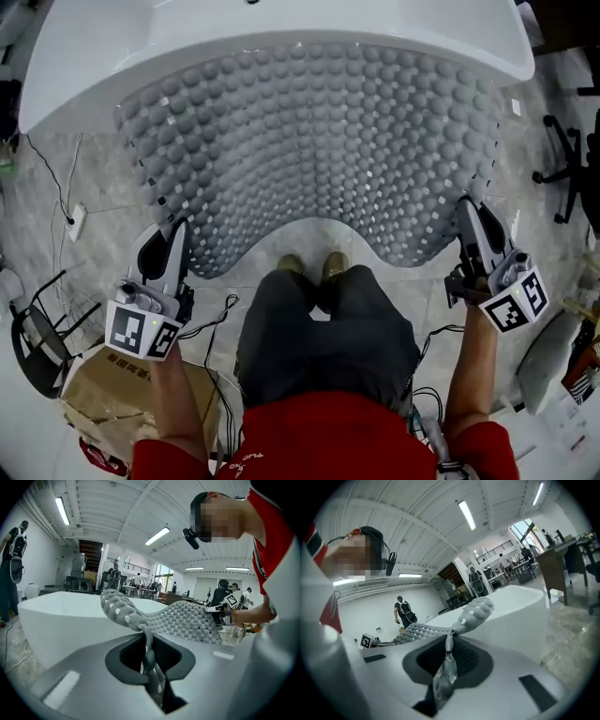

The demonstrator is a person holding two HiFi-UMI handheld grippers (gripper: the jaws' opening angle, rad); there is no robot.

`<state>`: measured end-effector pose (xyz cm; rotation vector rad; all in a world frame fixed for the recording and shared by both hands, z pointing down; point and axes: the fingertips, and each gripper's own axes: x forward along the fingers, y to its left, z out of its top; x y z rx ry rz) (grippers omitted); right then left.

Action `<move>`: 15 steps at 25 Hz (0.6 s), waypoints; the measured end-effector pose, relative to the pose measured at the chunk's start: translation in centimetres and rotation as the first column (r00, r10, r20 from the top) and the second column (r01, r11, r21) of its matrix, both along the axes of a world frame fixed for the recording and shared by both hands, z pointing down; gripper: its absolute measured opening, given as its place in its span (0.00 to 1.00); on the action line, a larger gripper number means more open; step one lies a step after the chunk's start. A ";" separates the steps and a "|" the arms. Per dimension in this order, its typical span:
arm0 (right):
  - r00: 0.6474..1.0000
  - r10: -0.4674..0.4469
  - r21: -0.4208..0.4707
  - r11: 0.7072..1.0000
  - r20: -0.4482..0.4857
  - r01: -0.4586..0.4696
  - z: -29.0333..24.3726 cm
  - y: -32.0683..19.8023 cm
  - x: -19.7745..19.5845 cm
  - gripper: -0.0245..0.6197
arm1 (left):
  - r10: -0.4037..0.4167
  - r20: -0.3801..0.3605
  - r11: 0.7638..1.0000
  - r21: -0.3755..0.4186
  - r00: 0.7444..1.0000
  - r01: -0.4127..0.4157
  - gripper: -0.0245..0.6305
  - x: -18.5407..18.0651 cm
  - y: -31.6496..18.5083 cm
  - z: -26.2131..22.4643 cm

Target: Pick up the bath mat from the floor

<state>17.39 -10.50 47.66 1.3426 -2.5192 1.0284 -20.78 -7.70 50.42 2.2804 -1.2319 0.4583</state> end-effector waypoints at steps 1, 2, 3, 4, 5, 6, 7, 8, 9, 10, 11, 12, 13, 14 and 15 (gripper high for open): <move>1.000 0.001 0.000 1.000 0.006 -0.001 0.0 0.0 0.1 0.10 | 0.000 0.002 1.000 0.000 1.000 0.000 0.10 0.0 0.0 0.0; 1.000 0.003 -0.001 1.000 0.017 -0.003 -0.2 -0.1 0.2 0.10 | 0.000 0.007 1.000 0.000 1.000 0.000 0.10 0.1 0.0 -0.3; 1.000 0.007 0.001 1.000 0.031 -0.007 -0.5 -0.3 0.3 0.10 | 0.000 0.012 1.000 0.002 1.000 0.000 0.10 0.2 -0.2 -0.8; 0.999 0.010 0.006 1.000 0.044 -0.010 -1.2 -0.5 0.4 0.10 | -0.001 0.015 1.000 0.005 1.000 0.001 0.10 0.4 -0.5 -1.7; 0.998 0.012 0.013 1.000 0.055 -0.013 -2.3 -0.7 0.5 0.10 | -0.004 0.016 1.000 0.010 1.000 0.004 0.10 0.6 -0.7 -2.9; 0.998 0.013 0.023 1.000 0.063 -0.014 -3.7 -0.9 0.5 0.10 | -0.006 0.014 1.000 0.017 1.000 0.006 0.10 0.7 -0.8 -4.4; 0.998 0.012 0.034 0.999 0.069 -0.014 -5.7 -1.0 0.2 0.10 | -0.008 0.010 1.000 0.025 1.000 0.008 0.10 0.7 -0.9 -6.3; 0.997 0.008 0.047 0.999 0.072 -0.012 -8.0 -1.1 -0.1 0.10 | -0.009 0.005 0.999 0.036 1.000 0.009 0.10 0.6 -1.0 -8.7; 0.997 0.003 0.061 0.998 0.073 -0.007 -10.4 -1.2 -0.5 0.10 | -0.009 0.001 0.999 0.049 1.000 0.009 0.10 0.4 -1.1 -11.1; 0.997 -0.003 0.074 0.997 0.074 -0.002 -12.8 -1.3 -1.0 0.10 | -0.007 -0.002 0.998 0.062 1.000 0.007 0.10 0.3 -1.2 -13.5; 0.997 -0.009 0.086 0.996 0.075 0.003 -14.9 -1.3 -1.4 0.10 | -0.005 -0.004 0.997 0.074 1.000 0.005 0.10 0.1 -1.2 -15.6; 0.997 -0.014 0.097 0.995 0.076 0.006 -16.5 -1.3 -1.7 0.10 | -0.002 -0.006 0.996 0.086 1.000 0.003 0.10 -0.1 -1.1 -17.3; 0.997 -0.016 0.107 0.994 0.077 0.008 -17.6 -1.2 -2.1 0.10 | 0.000 -0.011 0.995 0.097 1.000 0.001 0.10 -0.3 -1.1 -18.4; 0.997 -0.017 0.116 0.993 0.078 0.008 -18.3 -1.1 -2.4 0.10 | 0.002 -0.020 0.994 0.106 1.000 0.000 0.10 -0.6 -1.1 -19.0; 0.997 -0.017 0.123 0.992 0.078 0.007 -18.9 -1.1 -2.6 0.10 | 0.002 -0.033 0.993 0.114 0.999 0.001 0.10 -0.8 -1.1 -19.4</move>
